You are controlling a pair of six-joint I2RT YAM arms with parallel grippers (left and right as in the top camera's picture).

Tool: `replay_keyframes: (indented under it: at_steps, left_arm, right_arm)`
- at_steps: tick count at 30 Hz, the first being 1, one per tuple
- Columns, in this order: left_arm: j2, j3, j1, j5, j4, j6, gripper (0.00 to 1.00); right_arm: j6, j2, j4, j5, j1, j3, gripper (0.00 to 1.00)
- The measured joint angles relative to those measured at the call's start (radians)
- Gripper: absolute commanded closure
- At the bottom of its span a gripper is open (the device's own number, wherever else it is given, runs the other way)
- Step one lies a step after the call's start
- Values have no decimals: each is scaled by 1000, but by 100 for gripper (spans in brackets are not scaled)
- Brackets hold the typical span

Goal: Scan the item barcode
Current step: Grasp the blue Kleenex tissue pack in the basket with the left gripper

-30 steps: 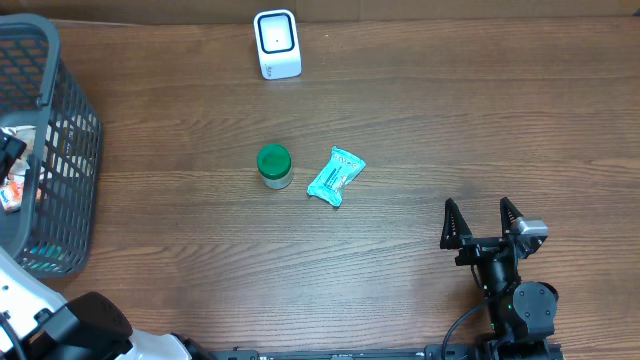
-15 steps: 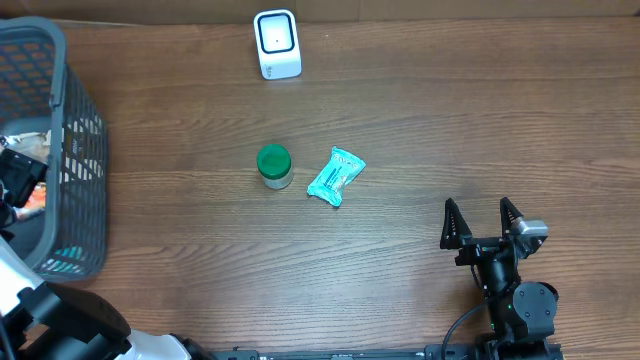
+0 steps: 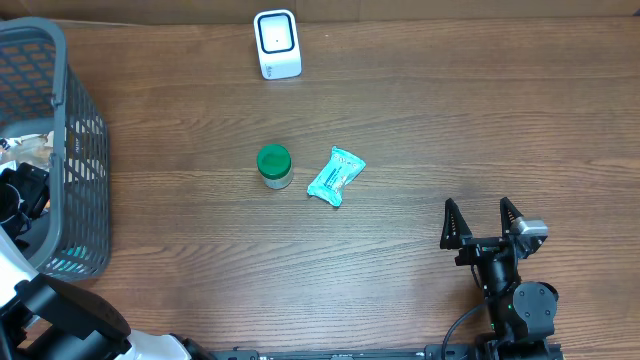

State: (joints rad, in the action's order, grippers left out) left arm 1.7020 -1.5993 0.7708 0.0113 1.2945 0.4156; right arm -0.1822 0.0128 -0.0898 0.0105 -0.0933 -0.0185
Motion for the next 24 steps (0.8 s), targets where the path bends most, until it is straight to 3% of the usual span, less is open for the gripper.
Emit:
replay_keyframes:
  at_steps: [7,18,24]
  left_arm:
    - [0,64,4,0,-64,1,14]
    - [0,276,22,10,-227,4,20]
    - [38,292,39,31,-253,4,22]
  right_arm:
    - [0,0,0,0,0,0,0]
    - [0,0,0,0,0,0,0]
    - [0,0,0,0,0,0,0]
